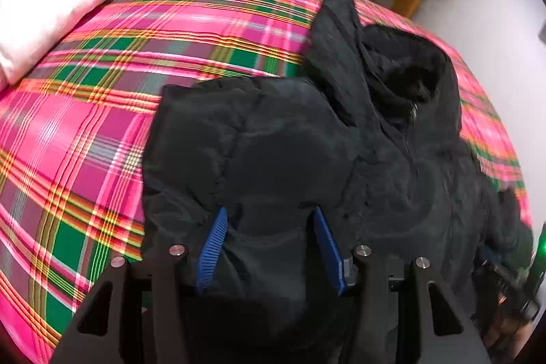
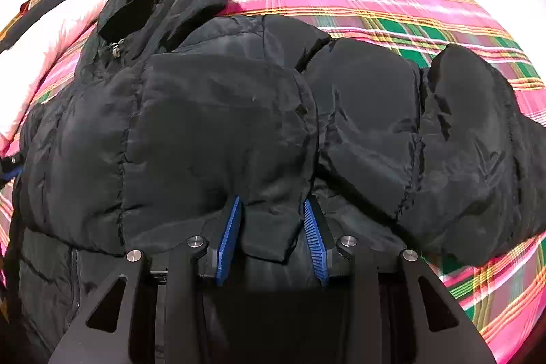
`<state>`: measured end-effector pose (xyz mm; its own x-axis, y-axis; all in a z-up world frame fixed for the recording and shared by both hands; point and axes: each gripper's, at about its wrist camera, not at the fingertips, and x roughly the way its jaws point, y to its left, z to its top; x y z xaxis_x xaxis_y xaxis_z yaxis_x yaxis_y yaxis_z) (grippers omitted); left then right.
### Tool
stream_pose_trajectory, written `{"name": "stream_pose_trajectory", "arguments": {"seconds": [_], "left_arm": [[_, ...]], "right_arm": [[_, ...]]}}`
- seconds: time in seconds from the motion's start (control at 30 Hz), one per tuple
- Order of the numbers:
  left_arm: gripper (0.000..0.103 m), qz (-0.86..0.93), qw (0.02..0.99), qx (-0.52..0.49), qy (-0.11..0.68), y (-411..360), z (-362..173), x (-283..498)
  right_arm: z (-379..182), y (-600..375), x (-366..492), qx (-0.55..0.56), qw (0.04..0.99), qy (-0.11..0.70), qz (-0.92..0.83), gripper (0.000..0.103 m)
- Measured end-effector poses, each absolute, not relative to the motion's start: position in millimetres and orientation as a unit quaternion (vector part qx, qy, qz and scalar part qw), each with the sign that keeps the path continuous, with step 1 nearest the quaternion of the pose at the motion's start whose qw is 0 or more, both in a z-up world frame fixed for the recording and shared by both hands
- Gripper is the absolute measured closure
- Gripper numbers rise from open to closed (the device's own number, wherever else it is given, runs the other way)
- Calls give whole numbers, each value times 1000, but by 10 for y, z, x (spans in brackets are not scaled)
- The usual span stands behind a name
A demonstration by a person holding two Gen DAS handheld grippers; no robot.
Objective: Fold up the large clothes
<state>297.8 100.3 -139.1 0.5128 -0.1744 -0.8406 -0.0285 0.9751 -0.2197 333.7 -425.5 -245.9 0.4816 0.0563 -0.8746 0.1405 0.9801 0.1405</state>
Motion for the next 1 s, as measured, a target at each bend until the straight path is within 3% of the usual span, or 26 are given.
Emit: {"name": "stream_pose_trajectory", "arguments": {"seconds": [0.1, 0.27, 0.6, 0.77, 0.93, 1.0], "left_arm": [[49, -45, 870, -129, 474, 1076, -1322, 3018], [49, -17, 887, -134, 442, 1250, -1196, 3051], [48, -3, 873, -96, 477, 1158, -1524, 3164], [48, 6, 872, -87, 482, 1125, -1491, 3147], [50, -19, 889, -91, 448, 1007, -1125, 2927], [50, -36, 900, -76, 427, 899, -978, 2788]], "right_arm": [[-2278, -4249, 3227, 95, 856, 506, -40, 65], [-1840, -4270, 3038, 88, 898, 429, -50, 65], [-2495, -4293, 3605, 98, 871, 481, 3, 65], [-2369, -4363, 3512, 109, 864, 491, 0, 63], [-1998, -4549, 3034, 141, 880, 453, -15, 63], [-1976, -4724, 2800, 165, 875, 454, -26, 58]]}}
